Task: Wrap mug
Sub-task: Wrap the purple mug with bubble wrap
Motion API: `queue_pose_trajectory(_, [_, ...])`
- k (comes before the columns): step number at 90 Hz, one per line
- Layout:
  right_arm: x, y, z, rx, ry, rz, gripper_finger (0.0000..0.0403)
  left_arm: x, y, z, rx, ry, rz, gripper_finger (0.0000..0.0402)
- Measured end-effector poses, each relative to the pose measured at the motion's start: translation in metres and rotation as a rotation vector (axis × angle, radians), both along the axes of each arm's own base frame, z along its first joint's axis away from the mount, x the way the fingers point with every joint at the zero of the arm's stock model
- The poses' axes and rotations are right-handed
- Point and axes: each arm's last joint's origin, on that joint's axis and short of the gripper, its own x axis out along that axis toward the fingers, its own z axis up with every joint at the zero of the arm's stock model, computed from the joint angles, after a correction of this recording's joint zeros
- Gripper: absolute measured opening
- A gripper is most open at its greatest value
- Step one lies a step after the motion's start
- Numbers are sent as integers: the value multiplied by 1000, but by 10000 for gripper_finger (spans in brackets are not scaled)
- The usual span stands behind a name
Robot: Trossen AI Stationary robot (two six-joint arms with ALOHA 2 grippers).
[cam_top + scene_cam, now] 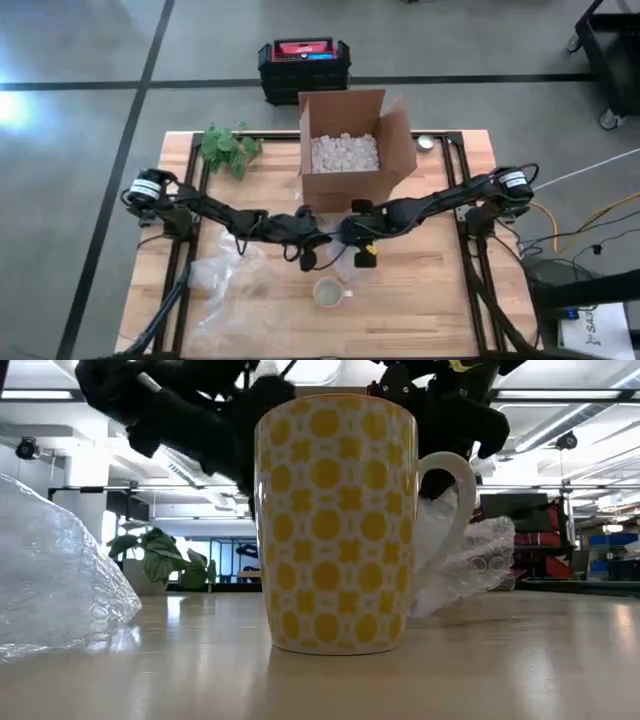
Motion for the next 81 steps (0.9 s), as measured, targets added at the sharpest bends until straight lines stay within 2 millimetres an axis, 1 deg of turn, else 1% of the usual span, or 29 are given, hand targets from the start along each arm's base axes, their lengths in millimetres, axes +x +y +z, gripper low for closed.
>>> queue_pose_trajectory(11, [5,2,-4,27,-30,-9,2,6,-1,9,18,-6,-8,0])
queue_pose_trajectory(23, [13,4,-13,74,-46,-41,2,9,-2,12,41,40,-16,0])
queue_pose_trajectory(30, [16,4,-13,85,-62,-54,2,10,-1,12,47,58,-14,0])
queue_pose_trajectory(39, [19,5,-12,95,-97,-63,2,11,1,9,51,71,-11,0])
queue_pose_trajectory(47, [19,5,-9,97,-114,-61,2,14,2,1,52,86,-6,0])
queue_pose_trajectory(54, [19,3,-10,95,-108,-64,2,18,1,-4,42,66,-18,0])
queue_pose_trajectory(65, [18,2,-11,96,-91,-66,2,22,1,-6,27,30,-38,0])
queue_pose_trajectory(73, [18,2,-11,95,-94,-64,2,22,3,-7,25,39,-35,0])
queue_pose_trajectory(81, [17,2,-7,89,-103,-53,2,21,7,-8,23,61,-27,0])
